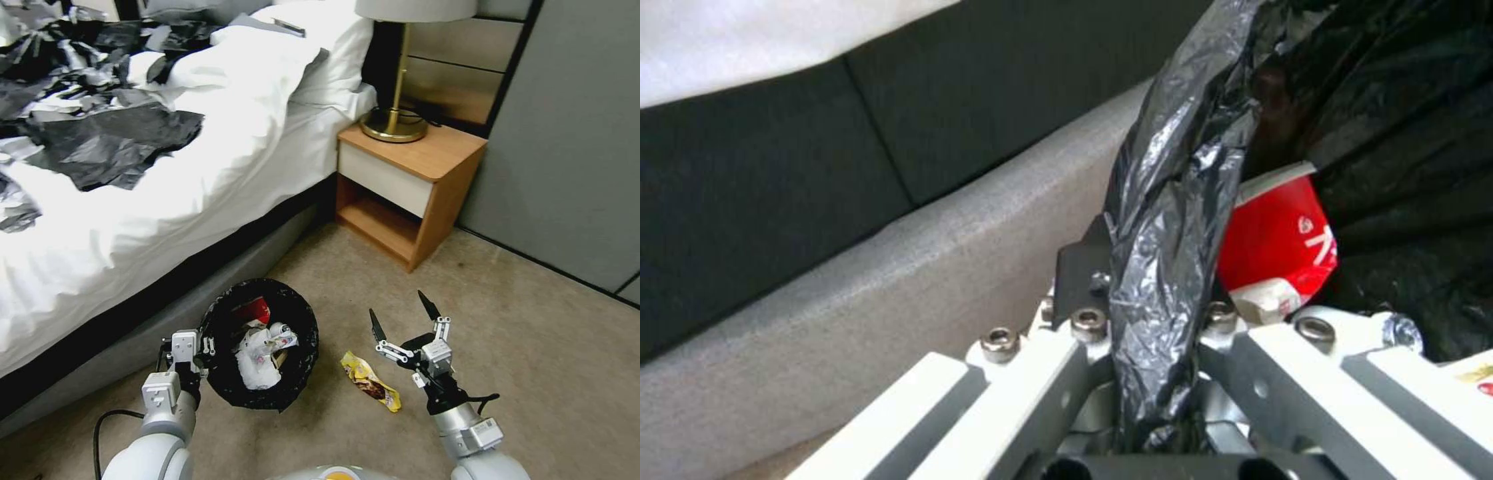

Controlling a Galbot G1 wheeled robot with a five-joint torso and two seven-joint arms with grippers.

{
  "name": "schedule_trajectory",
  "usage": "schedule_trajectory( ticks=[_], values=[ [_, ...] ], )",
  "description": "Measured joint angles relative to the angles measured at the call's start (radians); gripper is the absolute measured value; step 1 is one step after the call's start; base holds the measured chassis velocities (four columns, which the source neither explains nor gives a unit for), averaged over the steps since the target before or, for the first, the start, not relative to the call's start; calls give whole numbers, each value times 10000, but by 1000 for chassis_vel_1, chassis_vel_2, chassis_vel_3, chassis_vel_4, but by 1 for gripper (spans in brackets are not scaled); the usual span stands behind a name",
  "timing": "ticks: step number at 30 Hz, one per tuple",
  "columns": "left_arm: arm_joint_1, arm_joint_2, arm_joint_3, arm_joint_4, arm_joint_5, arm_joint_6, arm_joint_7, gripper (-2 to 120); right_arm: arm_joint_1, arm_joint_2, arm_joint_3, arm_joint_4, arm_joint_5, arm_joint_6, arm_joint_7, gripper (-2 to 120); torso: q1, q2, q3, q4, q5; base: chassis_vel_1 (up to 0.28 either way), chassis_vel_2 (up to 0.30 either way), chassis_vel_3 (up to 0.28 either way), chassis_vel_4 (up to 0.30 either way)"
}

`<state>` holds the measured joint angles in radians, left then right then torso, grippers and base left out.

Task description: Pick up the trash bin, then pick up the garbage from the floor and place it into the trash bin.

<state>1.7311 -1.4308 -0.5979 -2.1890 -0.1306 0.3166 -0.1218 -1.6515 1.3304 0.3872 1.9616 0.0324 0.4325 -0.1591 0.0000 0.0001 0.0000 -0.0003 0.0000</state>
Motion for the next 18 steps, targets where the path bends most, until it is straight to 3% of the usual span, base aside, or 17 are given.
schedule_trajectory(
  ticks=[5,9,12,18],
  values=[
    [44,-24,15,-28,51,-9,15,1,393,-279,-237,-346,17,-540,-322,100,0,0,0,0,0,0,0,0,0],
    [127,-39,8,-101,95,-13,14,1,900,-662,-728,-812,123,-1490,-582,100,0,-1,0,3,1,0,0,0,0],
    [184,-60,-2,-155,134,-18,15,1,1561,-1031,-1615,-1490,376,-2520,-383,100,0,0,0,3,0,0,0,0,0],
    [221,-126,-10,-187,180,-23,18,1,2565,-1191,-2870,-3107,867,-3702,82,100,0,0,0,4,-1,0,0,0,0]
  ],
)
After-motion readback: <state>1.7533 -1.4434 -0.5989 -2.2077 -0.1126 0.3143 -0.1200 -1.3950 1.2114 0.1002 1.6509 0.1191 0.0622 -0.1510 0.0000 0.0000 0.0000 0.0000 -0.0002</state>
